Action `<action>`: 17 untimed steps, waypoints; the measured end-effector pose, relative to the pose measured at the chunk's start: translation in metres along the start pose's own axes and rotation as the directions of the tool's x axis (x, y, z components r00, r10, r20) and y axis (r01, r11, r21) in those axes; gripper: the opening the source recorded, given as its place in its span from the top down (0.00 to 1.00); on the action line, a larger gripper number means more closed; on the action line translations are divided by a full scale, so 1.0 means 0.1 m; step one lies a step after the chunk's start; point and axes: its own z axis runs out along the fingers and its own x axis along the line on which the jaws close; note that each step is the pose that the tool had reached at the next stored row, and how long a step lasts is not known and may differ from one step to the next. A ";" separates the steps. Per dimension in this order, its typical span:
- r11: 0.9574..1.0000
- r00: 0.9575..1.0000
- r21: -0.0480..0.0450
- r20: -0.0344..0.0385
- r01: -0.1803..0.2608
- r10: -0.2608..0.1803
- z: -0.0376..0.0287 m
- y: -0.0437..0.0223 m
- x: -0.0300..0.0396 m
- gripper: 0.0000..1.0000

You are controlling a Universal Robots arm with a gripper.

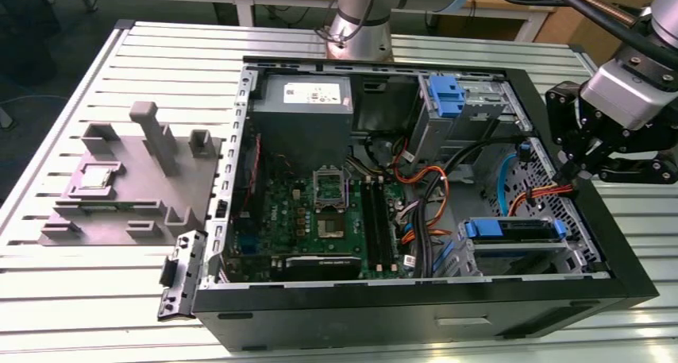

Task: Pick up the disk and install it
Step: 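Insert the first disk wire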

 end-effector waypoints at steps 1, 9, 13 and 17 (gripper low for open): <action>1.000 1.000 0.000 0.000 0.000 0.000 0.000 0.000 0.000 0.90; 1.000 1.000 0.000 0.000 0.001 -0.001 0.000 0.000 0.000 0.90; 0.998 0.998 0.000 0.004 0.055 -0.055 0.003 0.000 0.000 0.90; 0.992 0.992 0.000 0.010 0.125 -0.125 0.007 0.001 0.000 0.90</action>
